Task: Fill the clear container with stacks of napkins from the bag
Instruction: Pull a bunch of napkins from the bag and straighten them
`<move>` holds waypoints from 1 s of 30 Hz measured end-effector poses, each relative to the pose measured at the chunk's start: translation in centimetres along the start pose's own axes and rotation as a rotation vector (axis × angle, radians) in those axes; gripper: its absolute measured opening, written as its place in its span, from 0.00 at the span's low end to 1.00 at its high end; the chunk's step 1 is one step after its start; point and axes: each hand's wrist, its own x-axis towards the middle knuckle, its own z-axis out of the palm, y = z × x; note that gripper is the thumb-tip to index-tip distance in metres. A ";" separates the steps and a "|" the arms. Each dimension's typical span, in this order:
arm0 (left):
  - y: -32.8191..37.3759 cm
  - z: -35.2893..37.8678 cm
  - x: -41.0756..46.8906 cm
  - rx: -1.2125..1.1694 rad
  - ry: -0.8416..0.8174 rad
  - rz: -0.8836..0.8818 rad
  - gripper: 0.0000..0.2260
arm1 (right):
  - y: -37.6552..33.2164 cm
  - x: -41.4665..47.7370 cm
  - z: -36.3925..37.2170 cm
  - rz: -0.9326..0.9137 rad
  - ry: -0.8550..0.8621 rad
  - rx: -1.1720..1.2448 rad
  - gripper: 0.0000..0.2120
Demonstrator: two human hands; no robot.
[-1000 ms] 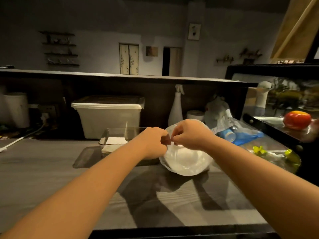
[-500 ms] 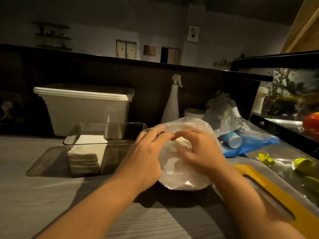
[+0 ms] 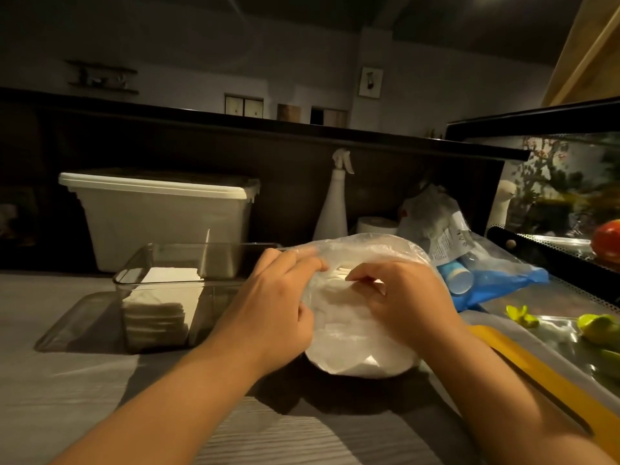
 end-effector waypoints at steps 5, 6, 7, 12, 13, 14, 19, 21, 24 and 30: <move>0.1 -0.1 0.2 -0.062 0.071 0.048 0.29 | -0.2 -0.1 -0.7 -0.075 0.058 0.025 0.10; 0.2 -0.2 0.1 -0.074 0.081 0.063 0.28 | -0.3 -0.2 -0.8 -0.110 0.060 0.037 0.10; 0.4 -0.3 0.1 -0.085 0.088 0.078 0.28 | -0.3 -0.3 -1.0 -0.144 0.039 0.054 0.09; 0.9 -1.5 0.1 -0.123 0.133 0.104 0.25 | -0.9 -0.8 -2.2 -0.197 -0.179 0.108 0.12; 1.0 -1.7 0.1 -0.127 0.145 0.109 0.24 | -0.8 -0.8 -2.5 -0.194 -0.219 0.128 0.12; 1.0 -1.9 0.2 -0.132 0.155 0.112 0.24 | -0.7 -0.8 -2.7 -0.189 -0.273 0.147 0.11; 1.2 -2.0 0.1 -0.148 0.154 0.135 0.22 | -0.3 -0.7 -2.6 -0.121 -0.283 0.223 0.10; 1.0 -1.8 0.0 -0.156 0.148 0.135 0.22 | 0.0 -0.6 -2.3 -0.068 -0.158 0.243 0.16; 1.0 -1.6 0.0 -0.155 0.142 0.138 0.22 | -0.1 -0.6 -2.3 -0.035 -0.329 0.223 0.35; 0.7 -1.4 0.0 -0.147 0.128 0.127 0.22 | -0.5 -0.6 -1.5 0.040 -0.521 0.139 0.44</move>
